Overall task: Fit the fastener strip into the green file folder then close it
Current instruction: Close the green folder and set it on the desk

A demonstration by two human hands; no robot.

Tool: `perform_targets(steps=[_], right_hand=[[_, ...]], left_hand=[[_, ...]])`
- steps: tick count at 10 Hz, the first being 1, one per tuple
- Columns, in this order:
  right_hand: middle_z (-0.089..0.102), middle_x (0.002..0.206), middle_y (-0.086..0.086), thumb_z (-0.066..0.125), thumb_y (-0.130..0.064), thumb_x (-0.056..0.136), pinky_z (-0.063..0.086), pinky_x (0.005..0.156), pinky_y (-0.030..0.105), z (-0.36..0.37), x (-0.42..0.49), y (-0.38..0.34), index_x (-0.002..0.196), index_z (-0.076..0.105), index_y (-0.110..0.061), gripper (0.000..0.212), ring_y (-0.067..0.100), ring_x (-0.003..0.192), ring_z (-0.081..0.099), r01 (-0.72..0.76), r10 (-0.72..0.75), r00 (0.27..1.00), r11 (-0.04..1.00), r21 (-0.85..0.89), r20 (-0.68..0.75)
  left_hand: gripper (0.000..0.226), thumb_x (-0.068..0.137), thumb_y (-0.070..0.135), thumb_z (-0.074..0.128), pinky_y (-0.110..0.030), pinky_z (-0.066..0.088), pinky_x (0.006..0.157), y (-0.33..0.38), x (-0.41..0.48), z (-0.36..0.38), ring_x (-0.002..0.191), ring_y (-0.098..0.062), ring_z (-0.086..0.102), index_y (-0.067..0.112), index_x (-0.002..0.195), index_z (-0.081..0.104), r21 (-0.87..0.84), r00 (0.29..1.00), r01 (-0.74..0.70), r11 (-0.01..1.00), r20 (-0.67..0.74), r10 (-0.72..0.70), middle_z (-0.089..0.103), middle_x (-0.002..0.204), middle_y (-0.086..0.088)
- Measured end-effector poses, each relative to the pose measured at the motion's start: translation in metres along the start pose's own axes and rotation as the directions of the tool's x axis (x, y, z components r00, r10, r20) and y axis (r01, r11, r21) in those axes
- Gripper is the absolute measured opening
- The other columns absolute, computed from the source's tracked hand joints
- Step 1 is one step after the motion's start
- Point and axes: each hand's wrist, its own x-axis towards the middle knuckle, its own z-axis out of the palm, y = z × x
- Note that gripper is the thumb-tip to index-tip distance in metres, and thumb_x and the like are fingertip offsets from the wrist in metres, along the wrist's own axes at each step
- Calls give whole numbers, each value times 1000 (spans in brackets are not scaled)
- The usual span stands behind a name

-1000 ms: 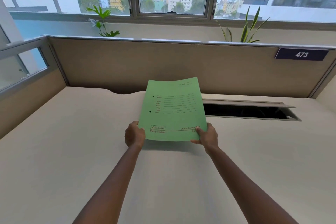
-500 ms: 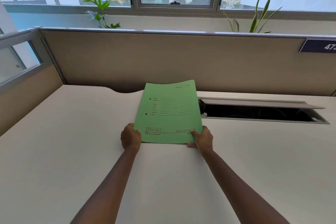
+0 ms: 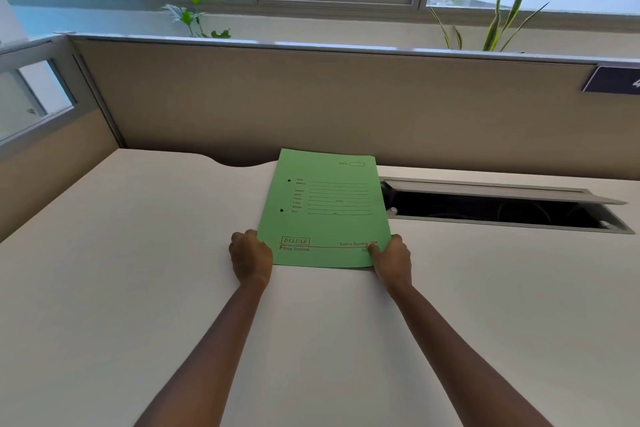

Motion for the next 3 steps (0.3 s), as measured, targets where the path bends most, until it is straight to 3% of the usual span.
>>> perform_targets(steps=[3], right_hand=[[42,127,22,46,-32,93,47,87,43,-15,-11,4,120,44,5,46,41,107,55,31,-23,999,962,-273,35]], left_hand=[[26,93,5,47,-47,48,93,5,-14,-8,115,-39,50,-8,115,54,97,1000,-26,995,14,25,48,125,-25]])
